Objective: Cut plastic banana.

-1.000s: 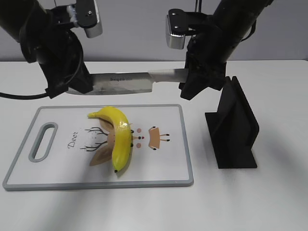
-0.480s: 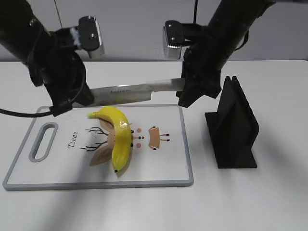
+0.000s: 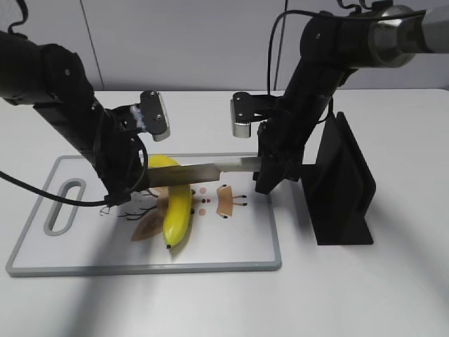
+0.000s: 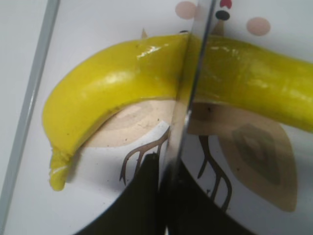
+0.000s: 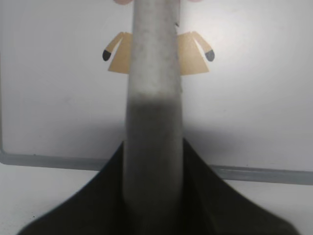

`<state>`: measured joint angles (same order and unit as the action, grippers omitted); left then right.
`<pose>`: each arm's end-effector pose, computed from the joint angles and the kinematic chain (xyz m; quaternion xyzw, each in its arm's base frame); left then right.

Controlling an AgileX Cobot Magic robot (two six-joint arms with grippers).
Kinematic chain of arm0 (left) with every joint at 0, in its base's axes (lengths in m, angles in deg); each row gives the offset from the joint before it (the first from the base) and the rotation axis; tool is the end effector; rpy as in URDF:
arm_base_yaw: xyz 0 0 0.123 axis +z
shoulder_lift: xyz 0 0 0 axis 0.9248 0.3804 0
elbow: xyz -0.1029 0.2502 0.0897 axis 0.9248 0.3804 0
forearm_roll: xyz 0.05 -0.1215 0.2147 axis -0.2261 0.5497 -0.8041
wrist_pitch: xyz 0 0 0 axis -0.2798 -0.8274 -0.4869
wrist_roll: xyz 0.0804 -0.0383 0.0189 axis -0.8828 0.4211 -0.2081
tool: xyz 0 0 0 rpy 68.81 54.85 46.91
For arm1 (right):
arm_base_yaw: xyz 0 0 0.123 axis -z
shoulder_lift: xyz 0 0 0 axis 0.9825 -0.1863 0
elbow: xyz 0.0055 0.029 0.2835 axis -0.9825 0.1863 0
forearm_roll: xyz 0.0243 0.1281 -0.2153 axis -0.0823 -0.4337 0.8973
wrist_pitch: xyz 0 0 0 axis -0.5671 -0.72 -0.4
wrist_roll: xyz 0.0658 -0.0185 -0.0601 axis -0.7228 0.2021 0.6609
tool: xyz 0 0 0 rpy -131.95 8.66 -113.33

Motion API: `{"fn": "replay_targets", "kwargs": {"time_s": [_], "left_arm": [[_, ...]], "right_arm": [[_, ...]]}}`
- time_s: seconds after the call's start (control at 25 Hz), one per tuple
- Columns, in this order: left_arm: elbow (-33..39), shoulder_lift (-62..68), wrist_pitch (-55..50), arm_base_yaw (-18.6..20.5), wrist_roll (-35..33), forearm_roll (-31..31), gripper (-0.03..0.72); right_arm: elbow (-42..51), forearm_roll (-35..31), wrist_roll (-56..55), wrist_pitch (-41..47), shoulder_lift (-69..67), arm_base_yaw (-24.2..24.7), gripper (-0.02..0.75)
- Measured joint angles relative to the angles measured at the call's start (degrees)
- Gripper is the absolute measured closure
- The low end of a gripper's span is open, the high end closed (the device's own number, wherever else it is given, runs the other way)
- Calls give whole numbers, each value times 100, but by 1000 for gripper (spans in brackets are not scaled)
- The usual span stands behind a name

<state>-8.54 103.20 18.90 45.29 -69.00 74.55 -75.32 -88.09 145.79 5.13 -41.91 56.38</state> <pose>0.3423 -0.1593 0.1316 0.6335 0.7552 -0.0494 0.1606 0.3933 0.1999 0.1209 -0.6821 0.7102 0.1595 0.0696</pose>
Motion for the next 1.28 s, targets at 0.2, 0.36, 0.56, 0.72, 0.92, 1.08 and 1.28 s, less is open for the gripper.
{"fn": "replay_targets", "kwargs": {"time_s": [0.2, 0.36, 0.56, 0.72, 0.92, 1.08, 1.28], "left_arm": [[29, -194, -15, 0, 0, -13, 688], [123, -575, -131, -18, 52, -160, 689], [129, -1565, -479, -40, 67, -212, 690], [129, -2013, -796, -40, 90, -212, 695], [129, -2048, -838, -40, 95, -208, 696], [129, -2049, -822, -40, 122, -206, 657], [129, -2080, -710, -12, 199, -206, 339]], "right_arm": [[20, 40, -86, 48, 165, -12, 552], [90, 145, -151, 31, 484, -67, 554], [84, 101, -290, 310, 1282, -75, 554], [84, 33, -300, 422, 1608, -103, 554], [84, 27, -300, 455, 1637, -103, 554], [84, 22, -317, 463, 1637, -103, 554], [84, 112, -521, 517, 1637, -84, 568]]}}
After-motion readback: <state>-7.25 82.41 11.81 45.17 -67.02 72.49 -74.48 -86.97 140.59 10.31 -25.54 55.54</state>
